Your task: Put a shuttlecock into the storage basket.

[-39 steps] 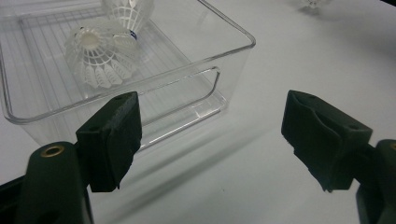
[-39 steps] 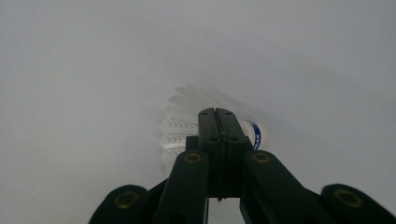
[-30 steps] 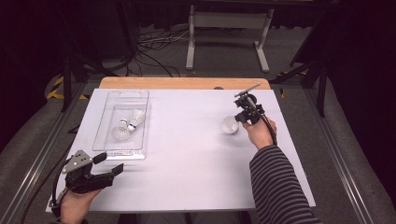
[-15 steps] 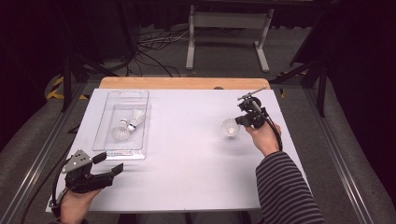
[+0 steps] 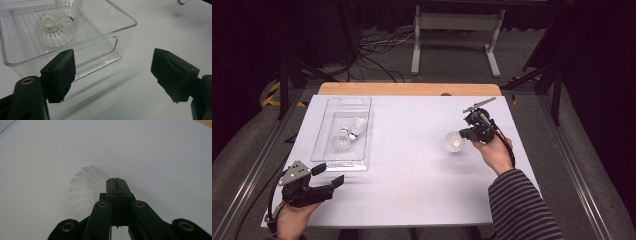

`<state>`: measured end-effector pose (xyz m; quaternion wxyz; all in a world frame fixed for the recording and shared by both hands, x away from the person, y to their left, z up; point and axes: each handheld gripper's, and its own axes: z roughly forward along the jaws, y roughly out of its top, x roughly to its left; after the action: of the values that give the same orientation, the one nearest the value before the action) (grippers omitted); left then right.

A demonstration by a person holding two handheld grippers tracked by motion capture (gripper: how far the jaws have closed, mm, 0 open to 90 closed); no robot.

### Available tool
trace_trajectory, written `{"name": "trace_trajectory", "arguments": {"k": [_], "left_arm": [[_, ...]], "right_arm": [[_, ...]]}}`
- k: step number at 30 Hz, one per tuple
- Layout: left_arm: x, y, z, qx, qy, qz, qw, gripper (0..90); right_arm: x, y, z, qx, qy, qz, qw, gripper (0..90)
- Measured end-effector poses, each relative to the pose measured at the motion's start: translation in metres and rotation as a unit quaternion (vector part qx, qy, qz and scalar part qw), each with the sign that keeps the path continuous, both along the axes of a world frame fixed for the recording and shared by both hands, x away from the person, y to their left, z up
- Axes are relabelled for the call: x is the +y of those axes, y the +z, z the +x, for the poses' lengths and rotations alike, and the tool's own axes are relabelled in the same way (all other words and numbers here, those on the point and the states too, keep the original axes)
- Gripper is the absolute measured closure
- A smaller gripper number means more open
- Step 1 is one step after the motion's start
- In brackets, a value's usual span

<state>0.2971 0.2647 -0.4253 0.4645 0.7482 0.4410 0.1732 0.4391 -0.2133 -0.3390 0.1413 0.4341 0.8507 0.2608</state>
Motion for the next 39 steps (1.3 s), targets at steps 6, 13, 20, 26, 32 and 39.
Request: {"name": "trace_trajectory", "arguments": {"k": [6, 13, 20, 26, 32, 39], "left_arm": [[0.0, 0.0, 0.0, -0.001, -0.001, 0.002, 1.0, 21.0], [0.0, 0.0, 0.0, 0.0, -0.004, 0.002, 1.0, 21.0], [0.0, 0.0, 0.001, 0.0, -0.004, 0.002, 1.0, 21.0], [-0.001, 0.0, 0.001, 0.0, -0.005, 0.001, 1.0, 21.0], [-0.001, 0.0, 0.0, -0.001, -0.006, 0.003, 1.0, 21.0], [-0.001, 0.0, 0.0, 0.0, -0.006, 0.003, 1.0, 21.1]], "right_arm": [[0.006, -0.001, -0.007, 0.002, 0.019, 0.001, 0.9998, 90.0], [0.016, -0.001, -0.016, 0.002, 0.04, 0.003, 0.9992, 90.0], [0.025, -0.004, -0.022, 0.008, 0.059, 0.008, 0.9982, 90.0], [0.032, -0.007, -0.026, 0.012, 0.071, 0.011, 0.9973, 90.0], [0.04, -0.007, -0.031, 0.012, 0.088, 0.013, 0.996, 90.0], [0.05, -0.008, -0.037, 0.014, 0.107, 0.016, 0.9941, 90.0]]}}
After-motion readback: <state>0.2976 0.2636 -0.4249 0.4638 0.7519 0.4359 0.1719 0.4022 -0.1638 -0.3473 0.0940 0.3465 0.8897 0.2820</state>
